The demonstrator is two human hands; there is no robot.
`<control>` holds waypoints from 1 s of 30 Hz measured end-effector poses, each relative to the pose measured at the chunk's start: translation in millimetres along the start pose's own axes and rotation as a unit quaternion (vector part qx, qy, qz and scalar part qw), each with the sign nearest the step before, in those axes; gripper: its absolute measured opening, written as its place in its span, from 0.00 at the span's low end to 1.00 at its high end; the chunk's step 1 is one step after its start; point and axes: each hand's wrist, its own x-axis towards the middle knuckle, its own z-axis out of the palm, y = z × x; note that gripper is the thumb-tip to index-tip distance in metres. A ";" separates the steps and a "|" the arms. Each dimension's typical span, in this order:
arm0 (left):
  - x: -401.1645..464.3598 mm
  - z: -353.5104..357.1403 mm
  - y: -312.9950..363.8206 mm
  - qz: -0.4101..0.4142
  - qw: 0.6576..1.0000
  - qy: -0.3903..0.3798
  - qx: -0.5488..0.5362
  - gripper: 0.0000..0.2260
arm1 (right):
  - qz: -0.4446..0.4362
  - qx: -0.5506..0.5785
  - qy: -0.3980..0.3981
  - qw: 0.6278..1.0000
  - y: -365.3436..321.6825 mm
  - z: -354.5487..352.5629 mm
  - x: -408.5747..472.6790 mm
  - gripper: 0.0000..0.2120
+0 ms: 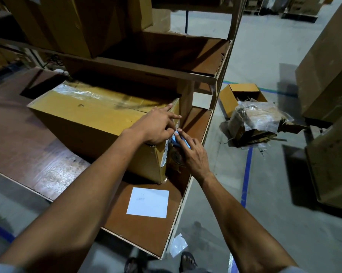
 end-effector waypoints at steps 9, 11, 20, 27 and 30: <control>2.5 0.2 -1.8 0.005 0.999 -0.002 0.041 0.18 | -0.022 -0.017 -0.030 0.999 3.1 -4.0 -0.7 0.43; 3.4 1.0 -0.8 0.005 0.999 -0.003 0.047 0.18 | -0.020 -0.015 -0.039 0.999 2.6 -4.3 0.3 0.41; 3.1 2.1 2.3 -0.010 0.999 0.007 0.046 0.17 | 0.009 0.001 -0.041 0.999 -12.9 -8.4 2.2 0.46; 4.2 3.8 2.1 -0.010 0.999 0.014 0.040 0.16 | 0.025 0.022 -0.053 0.998 -21.3 -16.9 4.7 0.38; 5.8 5.4 0.6 -0.009 0.999 0.016 0.033 0.16 | 0.047 0.022 -0.060 0.997 -21.0 -18.0 5.8 0.42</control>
